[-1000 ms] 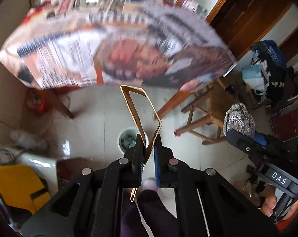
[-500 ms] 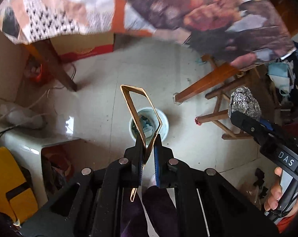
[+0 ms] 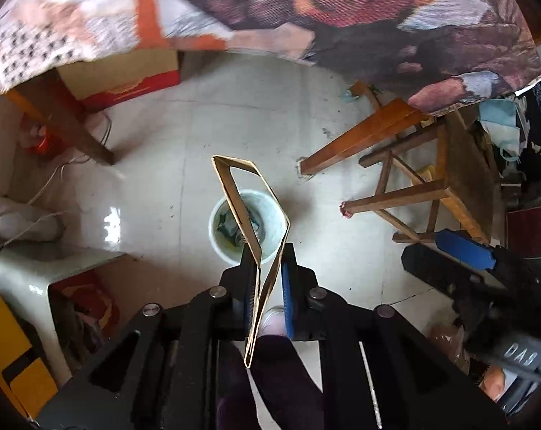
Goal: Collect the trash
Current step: 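Open the right gripper to drop the foil ball while the left gripper drops the box, then move both open grippers back toward the table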
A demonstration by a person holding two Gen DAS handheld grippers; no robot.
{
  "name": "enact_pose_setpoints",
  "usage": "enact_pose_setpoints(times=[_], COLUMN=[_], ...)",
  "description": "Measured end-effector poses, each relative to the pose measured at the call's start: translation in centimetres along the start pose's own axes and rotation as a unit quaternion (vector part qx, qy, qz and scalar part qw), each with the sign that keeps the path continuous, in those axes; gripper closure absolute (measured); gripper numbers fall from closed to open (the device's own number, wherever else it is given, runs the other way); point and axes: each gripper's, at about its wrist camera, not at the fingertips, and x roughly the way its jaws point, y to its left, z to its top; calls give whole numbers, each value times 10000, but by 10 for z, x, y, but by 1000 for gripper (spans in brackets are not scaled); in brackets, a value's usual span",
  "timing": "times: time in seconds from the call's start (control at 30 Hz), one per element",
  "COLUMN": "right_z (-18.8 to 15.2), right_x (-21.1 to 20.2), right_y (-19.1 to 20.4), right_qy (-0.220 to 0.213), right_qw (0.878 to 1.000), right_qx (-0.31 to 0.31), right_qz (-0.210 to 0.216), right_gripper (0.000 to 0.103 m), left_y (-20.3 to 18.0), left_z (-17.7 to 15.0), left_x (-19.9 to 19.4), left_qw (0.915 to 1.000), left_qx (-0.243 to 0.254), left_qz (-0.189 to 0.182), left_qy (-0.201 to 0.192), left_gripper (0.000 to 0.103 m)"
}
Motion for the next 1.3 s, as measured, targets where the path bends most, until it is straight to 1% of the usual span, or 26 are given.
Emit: enact_pose_setpoints(times=[0.07,0.1,0.13,0.17,0.2,0.23,0.4,0.57,0.77,0.9,0.97,1.2,1.3], right_z=[2,2,3,2,3,2,2,1,-3,-4,-4,-6,-10], right_x=[-2,-7,-8,-12,-14,-17,-36,-68,-125,-167,-194,-273,-302], right_y=[-6,-9,-10,-12,-14,-15,-17,-6,14,32,46,82,96], right_qy=[-41,-84,-106,-136,-152,-172,-304,-484,-830,-1120,-1355,-2155,-2496], right_qw=[10000,9999,9999,9998,9997,9996,9991,9985,9963,9936,9907,9764,9683], right_qx=[48,102,128,168,191,222,300,256,195,130,47,-95,-115], right_qz=[-10,5,14,18,9,-11,-33,-88,-85,-69,-81,-111,-73], right_gripper=[41,41,41,41,41,41,41,41,41,41,41,41,41], left_y=[-8,-13,-15,-17,-18,-19,-23,-31,-42,-49,-52,-60,-60], left_z=[7,10,12,14,17,18,18,12,7,4,3,-4,-12], left_x=[2,3,3,4,4,3,-14,-51,-121,-176,-203,-299,-340], left_qw=[10000,10000,10000,9999,9999,9999,9999,9997,9983,9955,9935,9829,9769], left_qx=[47,80,92,83,56,40,70,186,351,512,589,855,913], left_qz=[-28,-11,38,82,122,117,123,147,156,164,163,71,-94], left_qy=[0,-5,-10,-14,17,45,1,-110,-445,-781,-957,-1627,-1932], left_gripper=[90,83,72,66,56,55,55,55,55,55,55,55,55])
